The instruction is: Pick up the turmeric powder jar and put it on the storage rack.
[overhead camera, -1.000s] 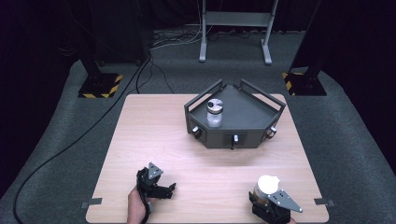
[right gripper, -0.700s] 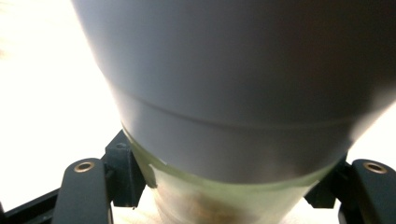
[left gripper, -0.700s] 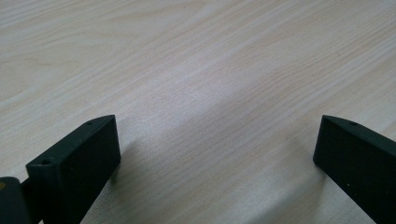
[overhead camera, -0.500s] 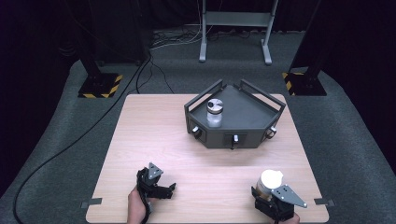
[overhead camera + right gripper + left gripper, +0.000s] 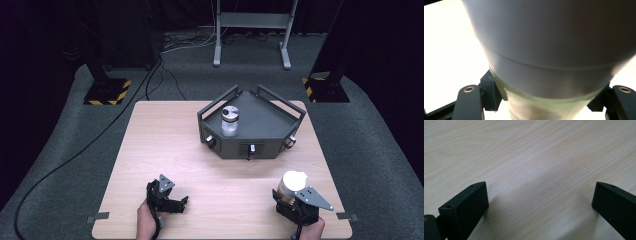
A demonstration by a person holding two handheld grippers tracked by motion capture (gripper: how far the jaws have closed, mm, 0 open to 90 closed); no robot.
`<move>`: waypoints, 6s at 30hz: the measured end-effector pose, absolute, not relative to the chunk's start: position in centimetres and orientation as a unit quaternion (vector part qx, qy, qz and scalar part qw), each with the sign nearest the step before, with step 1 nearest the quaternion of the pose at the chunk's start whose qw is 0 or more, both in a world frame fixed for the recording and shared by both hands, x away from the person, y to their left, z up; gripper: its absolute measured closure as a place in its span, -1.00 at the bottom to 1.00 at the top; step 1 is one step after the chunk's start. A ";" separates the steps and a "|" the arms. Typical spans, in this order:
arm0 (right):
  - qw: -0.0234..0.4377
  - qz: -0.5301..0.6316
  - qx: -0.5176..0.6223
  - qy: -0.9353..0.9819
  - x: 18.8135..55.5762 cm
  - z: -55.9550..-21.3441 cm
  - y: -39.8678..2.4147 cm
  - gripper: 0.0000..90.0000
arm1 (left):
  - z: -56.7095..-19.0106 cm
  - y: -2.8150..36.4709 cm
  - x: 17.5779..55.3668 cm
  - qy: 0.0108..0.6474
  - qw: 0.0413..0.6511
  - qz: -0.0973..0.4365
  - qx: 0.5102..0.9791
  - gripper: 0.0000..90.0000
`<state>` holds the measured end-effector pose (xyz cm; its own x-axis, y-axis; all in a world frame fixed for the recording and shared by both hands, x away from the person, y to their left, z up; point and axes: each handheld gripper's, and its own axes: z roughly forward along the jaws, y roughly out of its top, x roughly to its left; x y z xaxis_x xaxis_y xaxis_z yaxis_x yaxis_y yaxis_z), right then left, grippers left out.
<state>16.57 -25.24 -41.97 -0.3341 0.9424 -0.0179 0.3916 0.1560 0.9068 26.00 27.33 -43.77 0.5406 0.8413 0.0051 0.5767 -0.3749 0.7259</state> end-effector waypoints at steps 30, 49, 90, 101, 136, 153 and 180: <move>0.315 0.433 0.484 0.692 21.2 -39.2 -25.9 -0.33 | -43.8 27.1 25.7 0.441 0.345 0.197 0.805 -0.98; 0.313 0.437 0.481 0.693 23.8 -37.2 -26.2 -0.33 | -43.8 27.1 25.6 0.441 0.345 0.198 0.804 -0.98; 0.325 0.427 0.471 0.700 27.2 -33.8 -25.7 -0.33 | -43.8 27.2 25.7 0.442 0.346 0.196 0.804 -0.98; 0.326 0.427 0.471 0.700 27.7 -33.4 -25.6 -0.33 | -43.8 27.2 25.7 0.442 0.346 0.196 0.804 -0.98; 0.327 0.424 0.475 0.698 30.3 -31.5 -25.5 -0.33 | -43.8 27.1 25.7 0.441 0.345 0.197 0.805 -0.98; 0.327 0.422 0.470 0.703 32.4 -31.0 -24.3 -0.33 | -43.8 27.1 25.7 0.441 0.345 0.198 0.804 -0.98; 0.322 0.412 0.478 0.705 35.5 -31.5 -23.5 -0.33 | -43.8 27.2 25.8 0.443 0.346 0.194 0.804 -0.98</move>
<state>35.53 -23.50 -31.46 -0.3351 0.9402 -0.0608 0.4085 0.2031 0.8899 25.75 27.20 -43.81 0.5327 0.8463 0.0061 0.5774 -0.3687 0.7285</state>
